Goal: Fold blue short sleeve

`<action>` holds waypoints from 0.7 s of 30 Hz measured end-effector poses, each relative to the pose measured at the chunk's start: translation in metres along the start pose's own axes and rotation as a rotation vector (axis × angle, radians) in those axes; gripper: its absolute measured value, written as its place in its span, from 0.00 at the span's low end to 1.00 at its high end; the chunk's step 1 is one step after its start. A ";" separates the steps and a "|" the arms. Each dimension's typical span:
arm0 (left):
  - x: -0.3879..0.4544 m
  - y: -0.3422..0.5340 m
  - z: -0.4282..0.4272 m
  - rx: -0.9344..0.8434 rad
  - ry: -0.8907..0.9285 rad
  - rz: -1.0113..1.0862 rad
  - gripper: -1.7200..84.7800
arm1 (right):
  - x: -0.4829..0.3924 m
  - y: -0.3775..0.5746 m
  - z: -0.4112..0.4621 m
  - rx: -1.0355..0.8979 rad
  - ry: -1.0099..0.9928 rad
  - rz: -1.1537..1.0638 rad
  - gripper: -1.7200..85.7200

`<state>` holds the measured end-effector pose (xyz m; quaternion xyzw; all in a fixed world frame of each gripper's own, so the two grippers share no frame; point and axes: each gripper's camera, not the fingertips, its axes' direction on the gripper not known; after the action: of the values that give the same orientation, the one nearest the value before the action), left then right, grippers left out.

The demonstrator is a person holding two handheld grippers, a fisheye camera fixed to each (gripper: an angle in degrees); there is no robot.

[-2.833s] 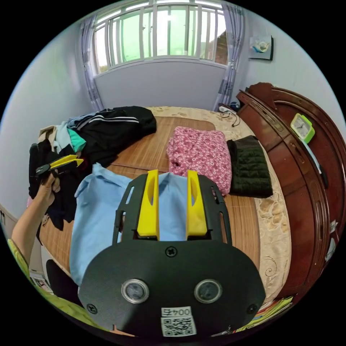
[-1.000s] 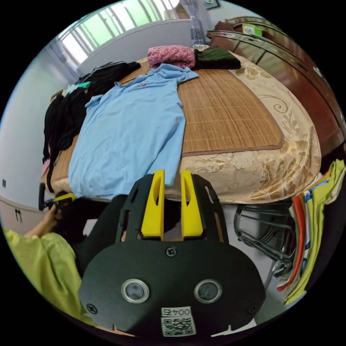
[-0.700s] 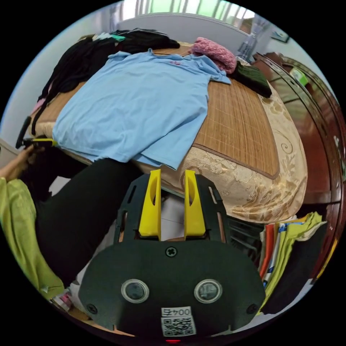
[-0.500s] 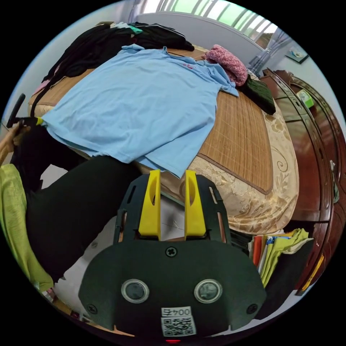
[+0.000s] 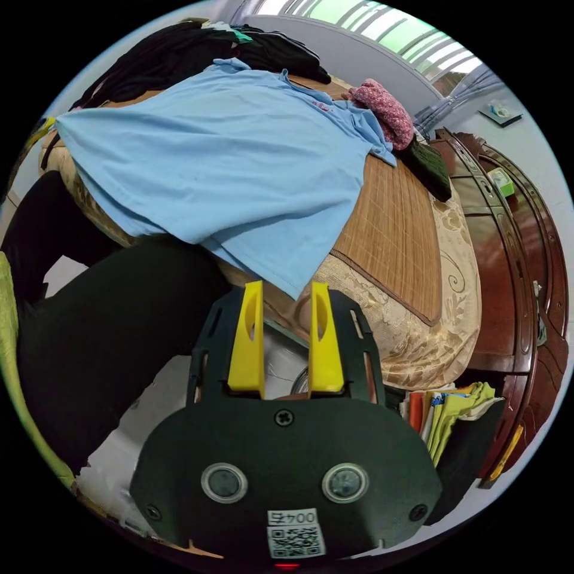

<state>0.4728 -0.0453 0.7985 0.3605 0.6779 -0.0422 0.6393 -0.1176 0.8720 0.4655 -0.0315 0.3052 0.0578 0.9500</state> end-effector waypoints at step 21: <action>-0.027 -0.004 -0.066 0.032 -0.012 0.009 0.03 | -0.021 0.030 -0.036 -0.002 0.105 -0.007 0.08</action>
<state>0.4127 -0.0259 0.8328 0.3733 0.6719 -0.0522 0.6376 -0.1593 0.8967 0.4476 -0.0367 0.3546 0.0533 0.9328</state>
